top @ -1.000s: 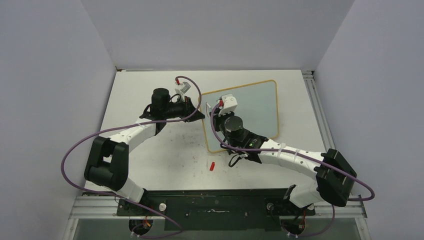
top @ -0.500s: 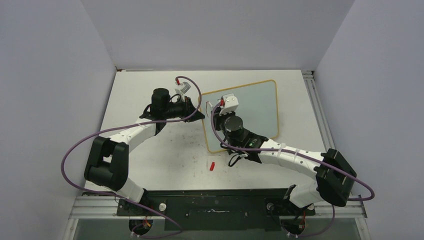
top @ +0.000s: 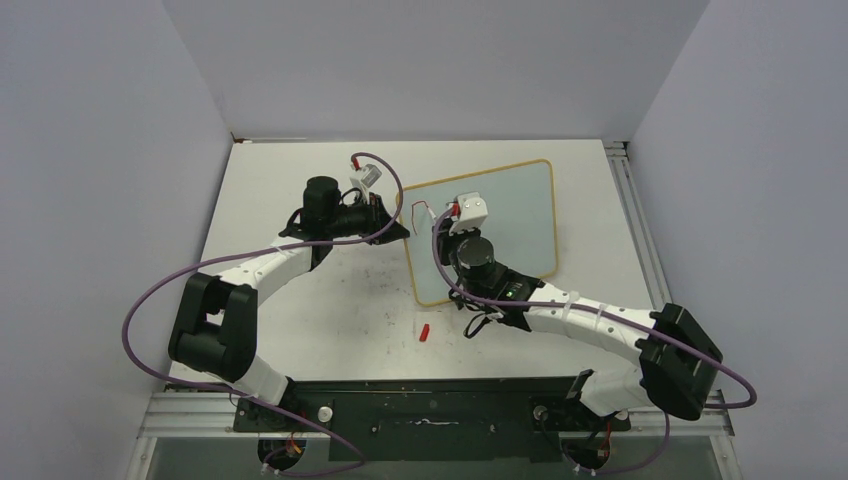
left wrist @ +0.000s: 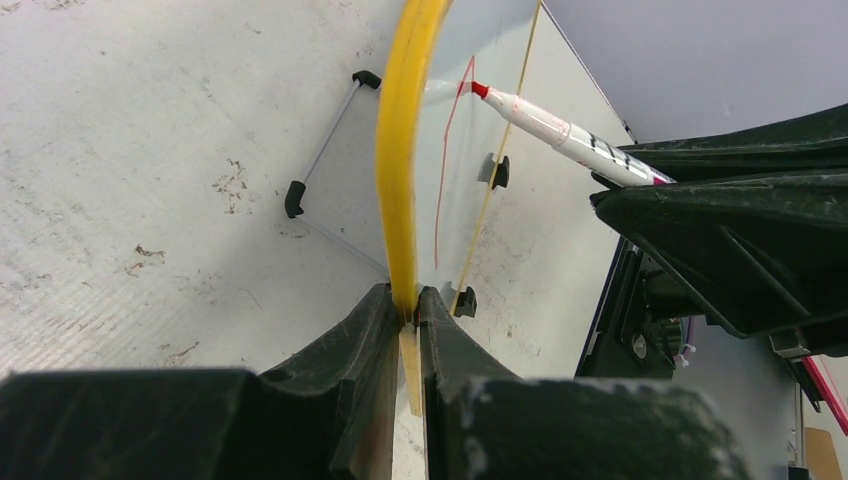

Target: Write a sentence on the whiteboard

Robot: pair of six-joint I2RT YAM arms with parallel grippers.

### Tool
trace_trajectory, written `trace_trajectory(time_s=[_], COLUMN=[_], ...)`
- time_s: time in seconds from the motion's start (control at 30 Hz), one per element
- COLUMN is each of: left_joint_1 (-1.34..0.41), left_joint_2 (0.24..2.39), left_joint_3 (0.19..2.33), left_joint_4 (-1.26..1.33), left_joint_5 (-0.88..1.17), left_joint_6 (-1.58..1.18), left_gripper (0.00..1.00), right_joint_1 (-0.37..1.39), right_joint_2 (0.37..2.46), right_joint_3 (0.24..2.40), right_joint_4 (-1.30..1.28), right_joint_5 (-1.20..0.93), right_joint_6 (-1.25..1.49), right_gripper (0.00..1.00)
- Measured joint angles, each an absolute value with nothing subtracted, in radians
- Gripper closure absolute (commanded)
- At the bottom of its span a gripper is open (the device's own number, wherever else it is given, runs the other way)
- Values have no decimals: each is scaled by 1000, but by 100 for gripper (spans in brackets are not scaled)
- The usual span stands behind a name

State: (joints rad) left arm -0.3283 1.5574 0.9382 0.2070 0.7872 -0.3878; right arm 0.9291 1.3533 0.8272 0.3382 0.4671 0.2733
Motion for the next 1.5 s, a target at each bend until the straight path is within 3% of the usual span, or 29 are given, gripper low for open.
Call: trace_trajectory(time_s=[1.5], left_joint_1=[-329], left_joint_2=[1557], left_joint_3=[938], left_joint_4=[202], left_joint_5=[785], left_joint_6=[-387], left_gripper=[100], right_joint_1=[990], right_joint_2=[1359], right_joint_3=[779], right_joint_4=[355], right_joint_5=[481], right_joint_6=[305], right_gripper=[95])
